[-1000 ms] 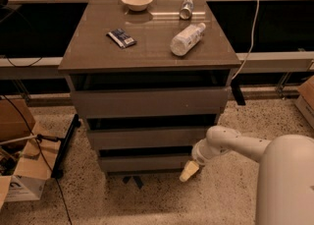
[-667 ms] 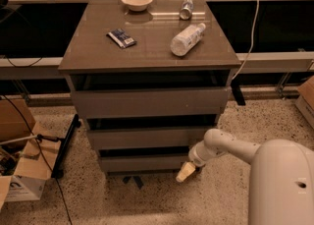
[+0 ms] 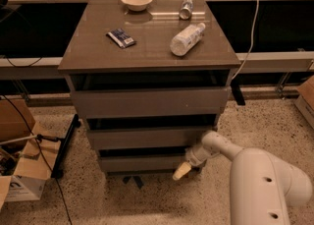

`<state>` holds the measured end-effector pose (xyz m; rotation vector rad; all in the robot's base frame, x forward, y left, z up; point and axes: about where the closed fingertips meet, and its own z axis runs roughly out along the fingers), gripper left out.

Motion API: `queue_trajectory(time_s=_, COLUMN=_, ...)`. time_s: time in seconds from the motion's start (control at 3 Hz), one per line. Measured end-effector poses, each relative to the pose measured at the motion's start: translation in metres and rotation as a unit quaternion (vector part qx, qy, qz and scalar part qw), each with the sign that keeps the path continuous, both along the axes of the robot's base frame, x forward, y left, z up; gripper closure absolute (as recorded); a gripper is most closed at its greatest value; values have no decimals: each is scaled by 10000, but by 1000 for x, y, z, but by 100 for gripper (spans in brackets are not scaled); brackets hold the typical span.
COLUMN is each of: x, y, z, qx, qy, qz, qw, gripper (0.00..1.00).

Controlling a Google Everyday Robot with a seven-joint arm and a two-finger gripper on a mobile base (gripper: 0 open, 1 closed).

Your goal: Open bottom drawer

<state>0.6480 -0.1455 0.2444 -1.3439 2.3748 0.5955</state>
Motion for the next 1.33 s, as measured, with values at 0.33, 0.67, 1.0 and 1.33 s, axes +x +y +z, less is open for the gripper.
queue_trajectory(time_s=0.33, x=11, y=-4, z=-27, qx=159, qy=191, qz=-151, qw=9996, gripper=26)
queue_trajectory(time_s=0.67, x=10, y=-4, z=-26, qx=182, qy=231, qz=-167, qw=9994, gripper=49)
queue_trajectory(time_s=1.0, x=10, y=-4, z=-23, qx=182, qy=231, qz=-167, qw=9994, gripper=73)
queue_trajectory(time_s=1.33, x=10, y=-4, z=-19, qx=182, qy=231, qz=-167, qw=9994, gripper=69)
